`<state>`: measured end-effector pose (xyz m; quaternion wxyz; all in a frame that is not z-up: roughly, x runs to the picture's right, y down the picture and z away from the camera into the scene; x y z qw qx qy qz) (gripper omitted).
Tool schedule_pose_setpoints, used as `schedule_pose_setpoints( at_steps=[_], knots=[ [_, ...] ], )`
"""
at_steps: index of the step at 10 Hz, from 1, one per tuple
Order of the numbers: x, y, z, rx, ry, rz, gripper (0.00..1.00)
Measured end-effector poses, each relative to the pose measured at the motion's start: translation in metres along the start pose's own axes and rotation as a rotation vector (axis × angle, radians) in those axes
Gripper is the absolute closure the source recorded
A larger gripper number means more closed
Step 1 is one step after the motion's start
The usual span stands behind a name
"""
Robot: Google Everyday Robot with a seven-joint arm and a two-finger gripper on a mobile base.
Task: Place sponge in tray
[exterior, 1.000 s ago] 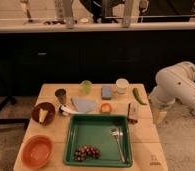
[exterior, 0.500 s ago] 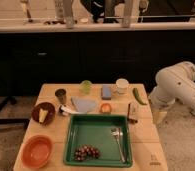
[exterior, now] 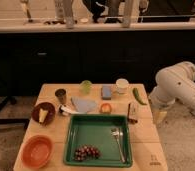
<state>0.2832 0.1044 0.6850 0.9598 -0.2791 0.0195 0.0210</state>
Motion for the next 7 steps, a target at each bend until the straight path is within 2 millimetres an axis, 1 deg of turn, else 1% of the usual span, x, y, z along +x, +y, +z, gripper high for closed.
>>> schedule_pose_setpoints(
  at_steps=[2, 6, 7],
  knots=[
    [0.000, -0.002, 0.002, -0.002, 0.011, 0.005, 0.20],
    [-0.015, -0.010, 0.013, -0.022, 0.011, 0.001, 0.20],
    [-0.023, -0.014, 0.016, -0.026, 0.007, -0.007, 0.20]
  ],
)
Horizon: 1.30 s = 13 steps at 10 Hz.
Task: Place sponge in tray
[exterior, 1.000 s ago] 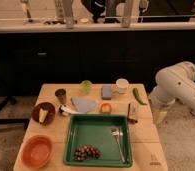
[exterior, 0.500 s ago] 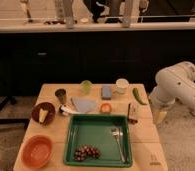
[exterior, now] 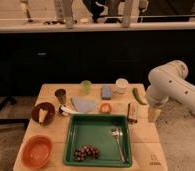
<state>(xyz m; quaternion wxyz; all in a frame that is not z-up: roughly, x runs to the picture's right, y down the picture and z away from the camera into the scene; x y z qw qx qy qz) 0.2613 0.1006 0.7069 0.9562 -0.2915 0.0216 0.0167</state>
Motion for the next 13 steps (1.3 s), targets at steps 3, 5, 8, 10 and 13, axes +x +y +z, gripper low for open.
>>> schedule_pose_setpoints(
  at_steps=[3, 5, 8, 10, 13],
  knots=[
    [-0.014, -0.008, 0.009, -0.002, -0.011, 0.007, 0.20],
    [-0.027, -0.014, 0.017, -0.004, -0.017, 0.004, 0.20],
    [-0.049, -0.025, 0.032, -0.015, -0.022, -0.008, 0.20],
    [-0.066, -0.038, 0.045, -0.027, -0.027, -0.012, 0.20],
    [-0.094, -0.055, 0.057, -0.047, -0.034, -0.034, 0.20]
  ],
)
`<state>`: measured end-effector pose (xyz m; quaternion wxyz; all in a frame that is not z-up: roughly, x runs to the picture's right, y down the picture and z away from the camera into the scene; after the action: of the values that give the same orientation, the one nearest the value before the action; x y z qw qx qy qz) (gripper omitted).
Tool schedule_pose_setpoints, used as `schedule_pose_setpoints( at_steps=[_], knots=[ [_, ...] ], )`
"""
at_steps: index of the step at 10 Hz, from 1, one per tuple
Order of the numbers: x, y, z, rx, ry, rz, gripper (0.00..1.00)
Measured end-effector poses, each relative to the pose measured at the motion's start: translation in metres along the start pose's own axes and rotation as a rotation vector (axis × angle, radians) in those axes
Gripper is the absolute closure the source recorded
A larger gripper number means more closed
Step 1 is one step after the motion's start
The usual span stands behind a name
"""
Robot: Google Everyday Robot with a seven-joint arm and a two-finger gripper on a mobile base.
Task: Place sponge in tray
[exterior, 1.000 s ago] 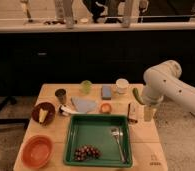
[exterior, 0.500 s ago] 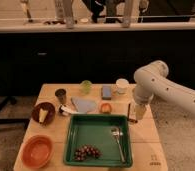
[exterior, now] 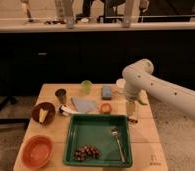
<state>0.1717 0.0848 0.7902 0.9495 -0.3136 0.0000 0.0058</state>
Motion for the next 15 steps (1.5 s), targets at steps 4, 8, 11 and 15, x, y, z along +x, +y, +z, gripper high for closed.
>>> schedule_pose_setpoints(
  at_steps=[4, 8, 11, 15],
  knots=[
    [-0.020, -0.012, 0.007, -0.017, -0.010, -0.032, 0.20],
    [-0.020, -0.012, 0.007, -0.018, -0.009, -0.031, 0.20],
    [-0.020, -0.013, 0.008, -0.010, -0.035, -0.025, 0.20],
    [0.000, -0.021, 0.011, 0.007, -0.116, 0.027, 0.20]
  ],
)
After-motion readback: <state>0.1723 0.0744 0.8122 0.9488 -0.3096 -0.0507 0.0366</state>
